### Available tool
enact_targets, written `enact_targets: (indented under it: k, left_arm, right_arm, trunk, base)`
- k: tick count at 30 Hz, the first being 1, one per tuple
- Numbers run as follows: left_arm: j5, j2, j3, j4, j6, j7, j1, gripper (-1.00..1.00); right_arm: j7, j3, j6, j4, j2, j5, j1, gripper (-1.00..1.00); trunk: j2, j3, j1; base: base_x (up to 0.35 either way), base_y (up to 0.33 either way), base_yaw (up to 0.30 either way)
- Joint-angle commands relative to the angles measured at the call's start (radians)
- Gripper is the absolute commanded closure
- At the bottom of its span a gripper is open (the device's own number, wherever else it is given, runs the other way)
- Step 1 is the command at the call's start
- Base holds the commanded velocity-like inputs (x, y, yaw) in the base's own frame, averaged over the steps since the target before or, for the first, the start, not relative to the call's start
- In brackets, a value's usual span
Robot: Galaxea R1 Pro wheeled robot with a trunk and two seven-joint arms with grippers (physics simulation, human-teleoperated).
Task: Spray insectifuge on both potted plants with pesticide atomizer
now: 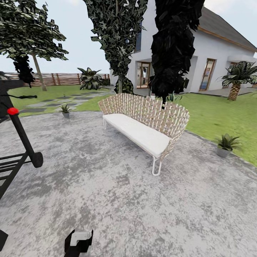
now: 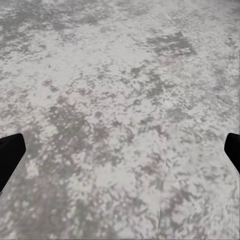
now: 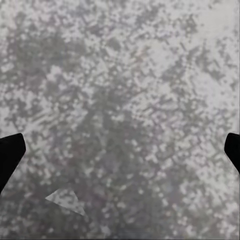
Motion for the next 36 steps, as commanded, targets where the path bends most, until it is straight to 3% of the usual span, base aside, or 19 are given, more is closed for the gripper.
enact_targets:
  k: [1,9,27,36]
  left_arm:
    - [0.0,0.0,0.0,0.001,-0.003,0.0,0.0,-1.0]
    - [0.0,0.0,0.0,0.001,-0.003,0.0,0.0,-1.0]
    - [0.001,0.0,0.0,0.001,-0.003,0.0,0.0,-1.0]
    - [0.001,-0.001,0.0,0.001,-0.003,0.0,0.0,-1.0]
  right_arm:
    - [0.0,0.0,0.0,0.0,0.0,0.0,0.0,-1.0]
    - [-0.001,0.001,0.0,0.0,0.001,0.001,0.0,-1.0]
    - [-0.001,-0.002,0.0,0.0,0.0,-0.003,0.0,-1.0]
    - [-0.001,0.005,0.001,0.005,-0.001,0.001,0.0,-1.0]
  trunk:
    - [0.0,-0.001,0.0]
    - [0.0,-0.001,0.0]
    - [0.0,-0.001,0.0]
    - [0.0,-0.001,0.0]
  base:
    - [0.338,0.0,0.0]
    - [0.338,0.0,0.0]
    - [0.339,0.0,0.25]
    - [0.339,0.0,0.047]
